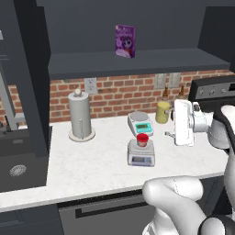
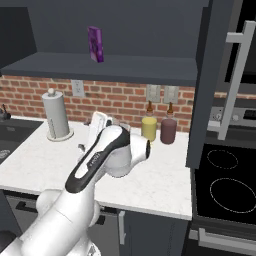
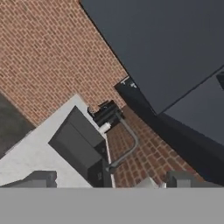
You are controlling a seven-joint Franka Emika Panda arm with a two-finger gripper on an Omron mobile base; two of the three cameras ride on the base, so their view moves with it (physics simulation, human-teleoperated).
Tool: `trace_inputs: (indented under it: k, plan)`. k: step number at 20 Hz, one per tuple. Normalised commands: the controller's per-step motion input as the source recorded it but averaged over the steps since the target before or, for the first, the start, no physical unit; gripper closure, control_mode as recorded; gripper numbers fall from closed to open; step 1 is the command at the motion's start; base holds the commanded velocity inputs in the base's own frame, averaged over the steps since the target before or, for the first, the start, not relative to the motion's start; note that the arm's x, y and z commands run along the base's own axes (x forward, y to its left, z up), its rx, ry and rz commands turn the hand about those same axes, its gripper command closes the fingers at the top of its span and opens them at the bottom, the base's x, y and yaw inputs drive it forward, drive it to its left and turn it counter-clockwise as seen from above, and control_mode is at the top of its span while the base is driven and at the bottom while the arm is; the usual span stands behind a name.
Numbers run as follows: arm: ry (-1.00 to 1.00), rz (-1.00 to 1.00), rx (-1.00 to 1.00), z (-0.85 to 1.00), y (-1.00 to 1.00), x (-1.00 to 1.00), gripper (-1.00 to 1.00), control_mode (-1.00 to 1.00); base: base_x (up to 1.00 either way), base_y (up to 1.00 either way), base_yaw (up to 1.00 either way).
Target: Pick the jam and place it on the digital scale for weighing, and close the cabinet.
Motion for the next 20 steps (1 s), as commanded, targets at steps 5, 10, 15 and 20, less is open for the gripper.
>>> trace_inputs:
  k: [5,10,15,20]
  plan:
    - [-0.28,-0.01,0.0,0.11,-0.22,-0.6,-1.0,-1.0,0.0,0.0,0.0]
    - [-0.14,0.0,0.06,0.07,-0.02,-0.21,-1.0,-1.0,0.0,0.0,0.0]
    - [-0.12,0.0,0.22,0.22,-0.19,-0.24,-1.0,-1.0,0.0,0.0,0.0]
    - [-0.26,0.0,0.33,0.12,-0.54,-0.24,-1.0,-1.0,0.0,0.0,0.0]
